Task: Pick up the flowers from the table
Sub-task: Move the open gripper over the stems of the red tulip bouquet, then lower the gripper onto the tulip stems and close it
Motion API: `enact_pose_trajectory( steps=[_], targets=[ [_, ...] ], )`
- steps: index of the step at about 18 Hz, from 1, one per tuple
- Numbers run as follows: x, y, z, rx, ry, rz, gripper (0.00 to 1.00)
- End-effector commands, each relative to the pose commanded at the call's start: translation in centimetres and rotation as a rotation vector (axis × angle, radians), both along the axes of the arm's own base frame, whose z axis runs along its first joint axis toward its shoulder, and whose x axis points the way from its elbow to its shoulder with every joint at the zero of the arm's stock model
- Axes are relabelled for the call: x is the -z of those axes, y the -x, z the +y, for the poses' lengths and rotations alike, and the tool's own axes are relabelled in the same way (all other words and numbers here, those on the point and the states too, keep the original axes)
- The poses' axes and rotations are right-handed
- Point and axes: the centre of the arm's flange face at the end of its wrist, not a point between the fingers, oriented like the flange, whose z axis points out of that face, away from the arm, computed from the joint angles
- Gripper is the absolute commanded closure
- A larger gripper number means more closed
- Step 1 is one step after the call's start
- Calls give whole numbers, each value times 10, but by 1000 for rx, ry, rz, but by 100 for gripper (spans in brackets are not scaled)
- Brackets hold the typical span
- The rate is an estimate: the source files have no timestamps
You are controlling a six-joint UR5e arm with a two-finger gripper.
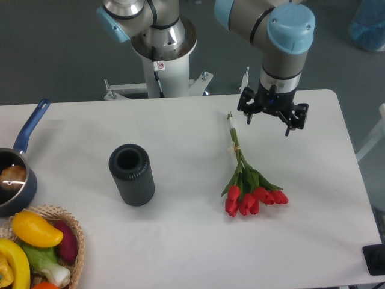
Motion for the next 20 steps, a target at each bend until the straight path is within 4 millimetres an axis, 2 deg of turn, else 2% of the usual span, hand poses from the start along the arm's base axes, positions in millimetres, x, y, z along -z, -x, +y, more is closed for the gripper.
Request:
enact_pose_trajectory(
  steps=[2, 6, 12, 15, 20],
  targets=[
    [29, 4, 4, -43, 19, -50, 0],
    [64, 13, 19, -103, -54, -107, 0],
    [82, 17, 32, -125, -86, -113, 0],
    [87, 20, 33, -123, -92, -105, 0],
    [108, 27, 36, -142, -83, -118, 0]
  ],
)
